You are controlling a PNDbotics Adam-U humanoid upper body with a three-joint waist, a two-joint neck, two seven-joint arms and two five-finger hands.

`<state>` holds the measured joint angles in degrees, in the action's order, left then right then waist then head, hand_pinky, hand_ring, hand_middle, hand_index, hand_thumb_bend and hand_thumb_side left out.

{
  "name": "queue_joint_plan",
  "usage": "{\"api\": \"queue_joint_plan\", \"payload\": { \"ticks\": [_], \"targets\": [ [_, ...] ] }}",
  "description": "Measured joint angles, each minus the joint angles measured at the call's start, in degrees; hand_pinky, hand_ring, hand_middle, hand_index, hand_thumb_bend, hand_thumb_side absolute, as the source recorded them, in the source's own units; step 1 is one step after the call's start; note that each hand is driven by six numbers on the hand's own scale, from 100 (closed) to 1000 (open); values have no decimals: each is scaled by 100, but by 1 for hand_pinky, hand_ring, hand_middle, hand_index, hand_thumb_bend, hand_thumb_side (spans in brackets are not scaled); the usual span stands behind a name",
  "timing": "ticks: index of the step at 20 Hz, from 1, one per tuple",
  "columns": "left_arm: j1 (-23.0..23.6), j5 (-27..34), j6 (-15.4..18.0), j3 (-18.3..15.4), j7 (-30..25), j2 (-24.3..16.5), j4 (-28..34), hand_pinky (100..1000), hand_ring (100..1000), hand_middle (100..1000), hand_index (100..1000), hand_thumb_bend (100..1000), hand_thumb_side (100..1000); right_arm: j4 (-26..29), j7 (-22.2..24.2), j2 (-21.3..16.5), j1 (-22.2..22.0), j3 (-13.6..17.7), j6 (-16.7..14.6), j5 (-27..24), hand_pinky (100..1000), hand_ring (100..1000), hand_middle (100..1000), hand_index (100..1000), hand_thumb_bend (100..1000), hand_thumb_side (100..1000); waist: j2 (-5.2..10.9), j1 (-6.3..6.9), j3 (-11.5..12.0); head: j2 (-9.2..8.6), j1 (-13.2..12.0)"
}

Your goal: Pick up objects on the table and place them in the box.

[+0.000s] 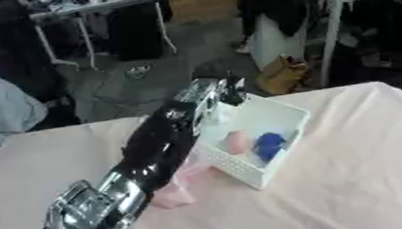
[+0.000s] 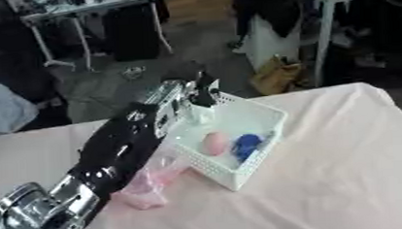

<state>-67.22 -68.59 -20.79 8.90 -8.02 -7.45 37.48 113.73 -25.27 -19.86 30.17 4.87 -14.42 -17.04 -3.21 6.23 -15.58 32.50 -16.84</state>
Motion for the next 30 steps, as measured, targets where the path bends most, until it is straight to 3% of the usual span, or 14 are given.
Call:
{"api": "queue_joint_plan", "payload": {
  "ticks": [7, 11, 12, 13, 14, 15, 16, 17, 18, 19, 20, 25, 30],
  "targets": [
    [179, -219, 85, -103, 310, 199, -257, 100, 100, 100, 317, 100, 473, 0, 15, 51, 50, -19, 3, -37, 823, 892, 748, 717, 100, 649, 0, 0, -44, -1, -147],
    [226, -345, 97, -144, 705, 249, -275, 100, 100, 100, 329, 100, 521, 0, 24, 62, 59, -32, 5, -55, 824, 892, 749, 717, 100, 649, -1, 0, -63, -2, -165],
    [236, -356, 103, -160, 827, 252, -275, 100, 152, 229, 524, 100, 690, 0, 26, 70, 60, -32, 7, -61, 823, 892, 749, 717, 100, 650, -1, 0, -63, -2, -167],
    [245, -350, 119, -179, 951, 264, -275, 100, 152, 229, 524, 100, 690, 0, 27, 83, 65, -32, 8, -64, 823, 892, 749, 717, 100, 650, -1, 0, -64, -1, -169],
    [251, -327, 146, -201, 1056, 282, -275, 100, 435, 465, 767, 100, 780, 0, 28, 93, 78, -33, 8, -65, 823, 893, 749, 717, 100, 650, -1, 0, -68, -1, -172],
    [252, -273, 192, -210, 1137, 296, -275, 100, 435, 465, 767, 100, 780, 0, 29, 94, 89, -33, 9, -66, 823, 893, 749, 717, 100, 650, -1, 0, -72, -1, -176],
    [252, -208, 248, -222, 1190, 297, -277, 289, 733, 780, 1000, 103, 880, 0, 29, 94, 100, -33, 10, -67, 824, 893, 749, 717, 100, 651, -1, 0, -75, -1, -179],
    [252, -136, 322, -233, 1210, 297, -289, 289, 733, 780, 1000, 103, 880, 0, 30, 94, 105, -33, 10, -68, 824, 893, 749, 717, 100, 651, -1, 0, -75, 0, -181],
    [252, -65, 407, -239, 1198, 297, -309, 604, 922, 967, 1000, 152, 956, 0, 31, 94, 105, -33, 11, -68, 824, 893, 749, 717, 100, 651, -1, 0, -75, 0, -183],
    [252, 1, 504, -239, 1169, 297, -315, 604, 922, 967, 1000, 152, 956, 0, 32, 94, 105, -34, 12, -69, 824, 893, 749, 717, 100, 651, -1, 0, -75, 1, -184],
    [252, 50, 593, -239, 1137, 297, -321, 979, 1000, 1000, 1000, 153, 1000, 0, 32, 94, 105, -34, 12, -70, 824, 893, 749, 717, 100, 651, -1, 0, -75, 2, -185],
    [251, 87, 1005, -238, 953, 296, -334, 1000, 1000, 1000, 1000, 175, 1000, 0, 40, 95, 105, -35, 19, -75, 824, 893, 749, 717, 100, 650, -1, 0, -75, 11, -215],
    [251, 15, 1105, -244, 886, 295, -341, 1000, 1000, 1000, 1000, 174, 1000, 0, 47, 95, 105, -37, 26, -89, 824, 893, 749, 718, 100, 651, -1, 0, -73, 16, -237]
  ]
}}
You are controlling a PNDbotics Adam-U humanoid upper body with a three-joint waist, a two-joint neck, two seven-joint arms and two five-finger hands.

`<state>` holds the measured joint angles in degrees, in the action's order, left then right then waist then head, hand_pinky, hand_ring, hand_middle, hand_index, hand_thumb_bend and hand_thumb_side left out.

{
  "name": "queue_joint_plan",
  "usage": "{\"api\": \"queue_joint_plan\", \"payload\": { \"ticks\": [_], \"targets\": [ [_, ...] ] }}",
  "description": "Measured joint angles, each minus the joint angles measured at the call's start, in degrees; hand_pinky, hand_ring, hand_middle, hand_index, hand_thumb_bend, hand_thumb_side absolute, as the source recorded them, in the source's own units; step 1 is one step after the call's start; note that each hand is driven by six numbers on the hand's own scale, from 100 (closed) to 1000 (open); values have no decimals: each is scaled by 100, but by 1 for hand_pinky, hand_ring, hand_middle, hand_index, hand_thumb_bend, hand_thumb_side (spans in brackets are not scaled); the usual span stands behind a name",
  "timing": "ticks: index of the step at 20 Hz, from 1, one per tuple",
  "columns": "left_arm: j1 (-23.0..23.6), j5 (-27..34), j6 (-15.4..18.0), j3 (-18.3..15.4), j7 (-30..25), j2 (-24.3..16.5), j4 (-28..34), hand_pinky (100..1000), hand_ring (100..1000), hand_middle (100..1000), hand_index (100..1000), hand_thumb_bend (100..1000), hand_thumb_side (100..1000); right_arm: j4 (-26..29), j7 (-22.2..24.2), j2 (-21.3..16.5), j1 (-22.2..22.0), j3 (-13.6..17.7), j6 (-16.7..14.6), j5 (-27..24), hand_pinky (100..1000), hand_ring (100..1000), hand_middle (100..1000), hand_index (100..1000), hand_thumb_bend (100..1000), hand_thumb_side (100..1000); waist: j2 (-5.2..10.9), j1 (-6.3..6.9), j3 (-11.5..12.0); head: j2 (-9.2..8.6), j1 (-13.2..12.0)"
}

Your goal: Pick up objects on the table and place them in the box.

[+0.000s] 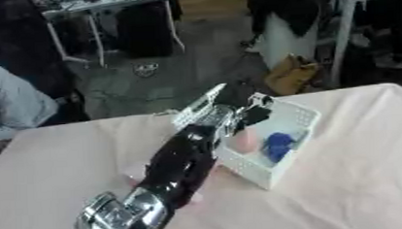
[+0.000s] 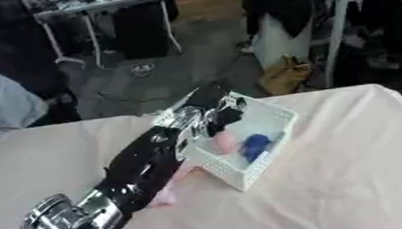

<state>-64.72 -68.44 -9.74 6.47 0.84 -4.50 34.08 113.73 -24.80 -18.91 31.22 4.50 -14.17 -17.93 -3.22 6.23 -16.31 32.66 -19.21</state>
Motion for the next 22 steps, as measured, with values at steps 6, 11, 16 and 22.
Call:
{"api": "queue_joint_plan", "payload": {
  "ticks": [6, 11, 16, 22],
  "targets": [
    [-1, -17, -1, -33, 1, -2, 0, 1000, 1000, 1000, 1000, 183, 1000, 0, 11, 1, 0, -29, 8, -7, 824, 894, 749, 718, 100, 651, 0, 0, 5, 2, 2],
    [-8, -12, -25, -35, 33, -8, 29, 1000, 1000, 1000, 1000, 160, 1000, 0, 14, 1, 0, -30, 10, -11, 824, 893, 749, 718, 100, 651, 0, 0, 7, 38, 5],
    [-92, 293, 69, 74, 185, -400, 833, 819, 998, 1000, 1000, 127, 1000, 0, 20, -4, -57, -29, 18, -11, 824, 893, 749, 719, 100, 672, 5, 57, 110, 204, -23],
    [220, 1617, -200, 237, 932, -1505, 3310, 572, 797, 922, 1000, 100, 1000, 0, -25, -118, -189, 6, -5, 3, 825, 893, 749, 720, 100, 655, 16, 77, 314, 443, -234]
  ]
}}
